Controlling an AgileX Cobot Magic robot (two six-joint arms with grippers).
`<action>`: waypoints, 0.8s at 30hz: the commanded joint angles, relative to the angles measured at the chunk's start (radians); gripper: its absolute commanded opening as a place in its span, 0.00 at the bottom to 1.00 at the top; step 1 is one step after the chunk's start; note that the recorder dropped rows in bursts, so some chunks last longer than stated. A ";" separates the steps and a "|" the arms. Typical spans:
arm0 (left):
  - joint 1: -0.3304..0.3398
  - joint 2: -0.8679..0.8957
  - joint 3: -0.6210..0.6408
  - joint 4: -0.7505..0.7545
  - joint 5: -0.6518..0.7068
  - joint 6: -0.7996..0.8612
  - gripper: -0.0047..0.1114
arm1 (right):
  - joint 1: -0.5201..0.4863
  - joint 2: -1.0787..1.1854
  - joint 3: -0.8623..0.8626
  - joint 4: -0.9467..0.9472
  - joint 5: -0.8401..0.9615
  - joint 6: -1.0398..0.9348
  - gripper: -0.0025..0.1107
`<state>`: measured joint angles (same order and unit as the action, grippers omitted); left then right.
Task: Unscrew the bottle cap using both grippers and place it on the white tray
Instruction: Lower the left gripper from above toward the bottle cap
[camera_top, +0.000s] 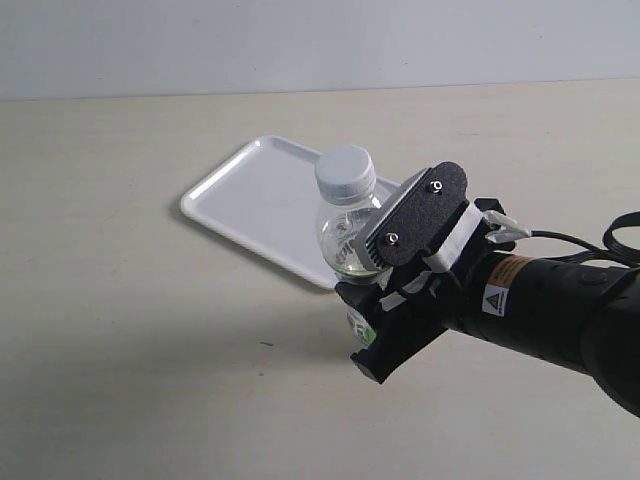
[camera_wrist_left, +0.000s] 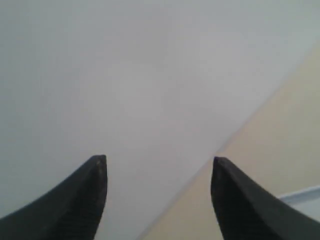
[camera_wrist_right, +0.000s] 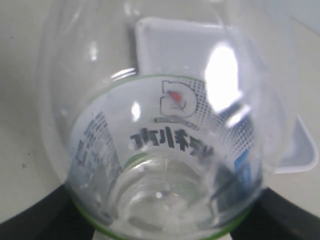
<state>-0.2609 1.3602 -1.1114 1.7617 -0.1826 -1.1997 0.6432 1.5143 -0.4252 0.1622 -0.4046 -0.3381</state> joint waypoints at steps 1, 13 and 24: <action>0.000 0.001 0.050 -0.026 0.505 0.316 0.59 | -0.005 -0.001 -0.001 -0.006 -0.005 0.012 0.02; -0.126 0.012 0.015 -1.695 0.847 1.917 0.67 | -0.005 -0.001 -0.001 -0.009 0.071 0.028 0.02; -0.379 0.271 -0.570 -1.958 1.404 1.801 0.67 | -0.005 -0.001 -0.001 -0.009 0.104 0.027 0.02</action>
<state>-0.6088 1.5712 -1.5947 -0.1877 1.1941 0.6799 0.6432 1.5125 -0.4252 0.1622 -0.3484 -0.3122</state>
